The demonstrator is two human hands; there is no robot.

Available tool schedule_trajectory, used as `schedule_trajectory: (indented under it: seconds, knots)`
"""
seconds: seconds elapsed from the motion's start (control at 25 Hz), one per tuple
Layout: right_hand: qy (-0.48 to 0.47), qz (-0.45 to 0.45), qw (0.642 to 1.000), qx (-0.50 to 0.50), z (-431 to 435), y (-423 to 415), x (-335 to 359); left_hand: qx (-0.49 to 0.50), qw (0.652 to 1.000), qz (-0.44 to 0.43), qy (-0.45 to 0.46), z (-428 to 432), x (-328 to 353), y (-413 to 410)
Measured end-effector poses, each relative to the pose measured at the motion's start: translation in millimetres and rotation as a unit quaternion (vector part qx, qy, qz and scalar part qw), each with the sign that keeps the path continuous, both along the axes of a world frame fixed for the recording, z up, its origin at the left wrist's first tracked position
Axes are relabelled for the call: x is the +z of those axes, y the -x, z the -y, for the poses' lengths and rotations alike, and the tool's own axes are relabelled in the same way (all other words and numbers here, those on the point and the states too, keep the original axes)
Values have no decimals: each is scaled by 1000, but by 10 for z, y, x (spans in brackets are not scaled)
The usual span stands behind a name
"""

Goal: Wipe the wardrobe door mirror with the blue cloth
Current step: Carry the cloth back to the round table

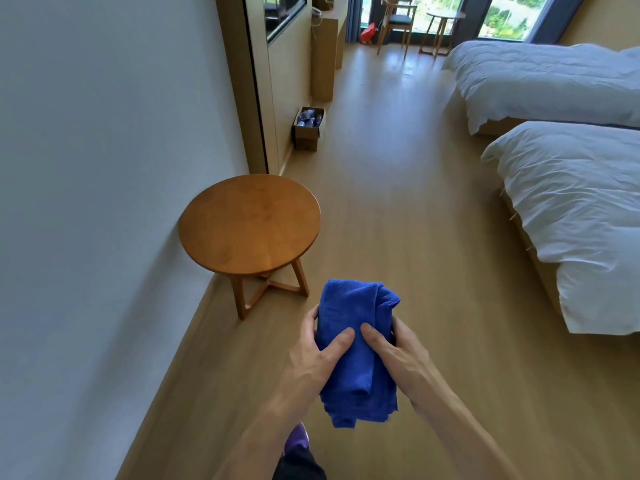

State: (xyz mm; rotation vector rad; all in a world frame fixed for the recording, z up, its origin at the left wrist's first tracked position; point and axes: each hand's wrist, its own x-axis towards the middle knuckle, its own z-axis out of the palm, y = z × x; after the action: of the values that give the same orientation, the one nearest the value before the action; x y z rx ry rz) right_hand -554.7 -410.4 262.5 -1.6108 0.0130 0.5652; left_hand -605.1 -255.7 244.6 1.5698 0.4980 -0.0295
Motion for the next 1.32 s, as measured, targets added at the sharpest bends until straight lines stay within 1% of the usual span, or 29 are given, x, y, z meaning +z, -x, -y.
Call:
schedule_trajectory:
  seconds: [0.16,0.28,0.48,0.6,0.76,0.88,1.04,1.16,1.32]
  knots:
    - [9,14,1000,-9,-307,-536,59,-20,1000,8,3,-328,95,-563]
    - [-2,3,1000,-16,-488,-807,4,-15,1000,11,11,-493,80,-824]
    - [6,-9,1000,-12,-701,-1356,-157,-1,1000,-19,-5,-674,-2,-1300]
    - [7,-13,1000,-1,-727,-1744,-249,18,1000,-17,-20,-686,-47,-1644]
    - [11,-13,1000,23,-675,-2522,-313,44,998,-25,-33,-602,-91,-2345]
    - [22,-9,999,49,-554,-3224,-288,60,998,-26,-27,-451,-83,-2960]
    - [29,-4,996,83,-414,-3974,-192,84,996,-14,-13,-296,-84,-3580]
    - [36,3,994,107,-393,-4372,-180,103,995,-13,-11,-276,-111,-3923]
    - [36,-5,991,128,-508,-4687,-258,114,993,-21,-9,-382,-190,-4210]
